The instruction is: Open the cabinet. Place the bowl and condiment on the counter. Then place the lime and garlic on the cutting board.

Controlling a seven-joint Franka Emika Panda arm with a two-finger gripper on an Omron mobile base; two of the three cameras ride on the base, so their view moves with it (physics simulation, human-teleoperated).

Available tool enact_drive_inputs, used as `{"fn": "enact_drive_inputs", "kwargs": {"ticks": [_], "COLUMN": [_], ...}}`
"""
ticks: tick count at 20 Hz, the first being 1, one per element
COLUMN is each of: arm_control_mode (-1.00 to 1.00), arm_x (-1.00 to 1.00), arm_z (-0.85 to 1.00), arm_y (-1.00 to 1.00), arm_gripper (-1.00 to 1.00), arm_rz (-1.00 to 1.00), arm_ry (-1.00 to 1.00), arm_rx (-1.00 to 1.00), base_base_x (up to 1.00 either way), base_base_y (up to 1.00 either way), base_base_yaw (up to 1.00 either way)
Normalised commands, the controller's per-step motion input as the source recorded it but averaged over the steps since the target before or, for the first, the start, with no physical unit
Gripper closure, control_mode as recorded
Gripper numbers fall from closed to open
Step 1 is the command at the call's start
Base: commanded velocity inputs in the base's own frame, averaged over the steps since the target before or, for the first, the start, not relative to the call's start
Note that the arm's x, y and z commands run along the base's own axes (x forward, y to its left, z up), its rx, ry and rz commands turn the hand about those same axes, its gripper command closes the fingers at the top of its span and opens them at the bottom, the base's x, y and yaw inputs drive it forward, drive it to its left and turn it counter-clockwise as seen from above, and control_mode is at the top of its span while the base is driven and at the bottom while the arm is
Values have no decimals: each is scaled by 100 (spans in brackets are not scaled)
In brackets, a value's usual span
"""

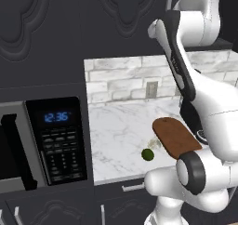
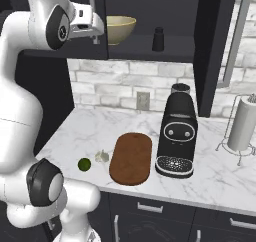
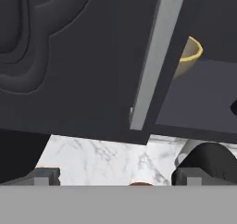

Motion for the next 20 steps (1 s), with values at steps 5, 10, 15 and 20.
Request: {"fn": "enact_drive_inputs", "kwargs": {"ticks": [5,10,15,20], "arm_control_mode": [-100,-100,-100,-100], "arm_x": [50,60,70,24], "arm_z": [0,0,0,0], "arm_y": [-18,-6,0,0], "arm_gripper": [-100,-100,-100,100], "arm_rz": [0,-3,-4,-4], "arm_ry": [-4,0,0,-2], "arm_rx": [0,0,0,0], "base_base_x": [0,0,0,0], "base_base_y": [0,0,0,0], "base_base_yaw": [0,0,0,0]}}
